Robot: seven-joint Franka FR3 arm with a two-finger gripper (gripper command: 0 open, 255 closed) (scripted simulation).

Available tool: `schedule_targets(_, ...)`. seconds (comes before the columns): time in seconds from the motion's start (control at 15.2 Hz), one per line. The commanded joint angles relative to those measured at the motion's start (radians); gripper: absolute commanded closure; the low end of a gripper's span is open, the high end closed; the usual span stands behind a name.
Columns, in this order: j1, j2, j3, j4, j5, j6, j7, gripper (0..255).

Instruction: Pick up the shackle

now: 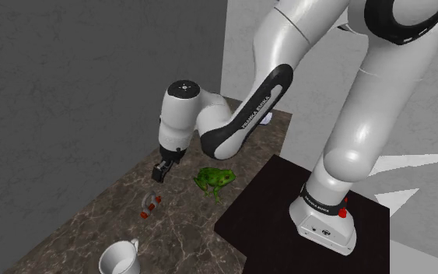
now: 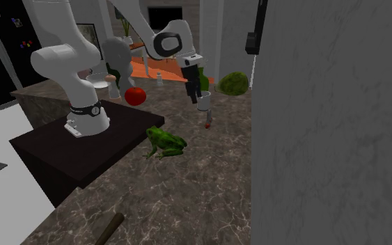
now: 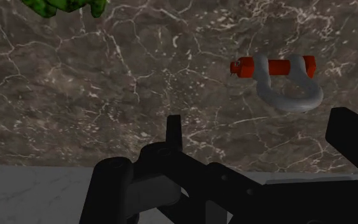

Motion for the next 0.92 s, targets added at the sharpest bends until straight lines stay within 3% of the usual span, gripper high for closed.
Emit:
schedule_targets(0.0, 0.021, 0.103, -0.012, 0.065, -0.195, 0.012, 0.158, 0)
schedule_targets(0.2, 0.110, 0.233, -0.078, 0.168, -0.398, 0.005, 0.324, 0)
schedule_targets(0.4, 0.195, 0.345, -0.135, 0.270, -0.535, -0.006, 0.436, 0)
schedule_targets(0.86, 0.246, 0.433, -0.201, 0.305, -0.658, 0.027, 0.548, 0)
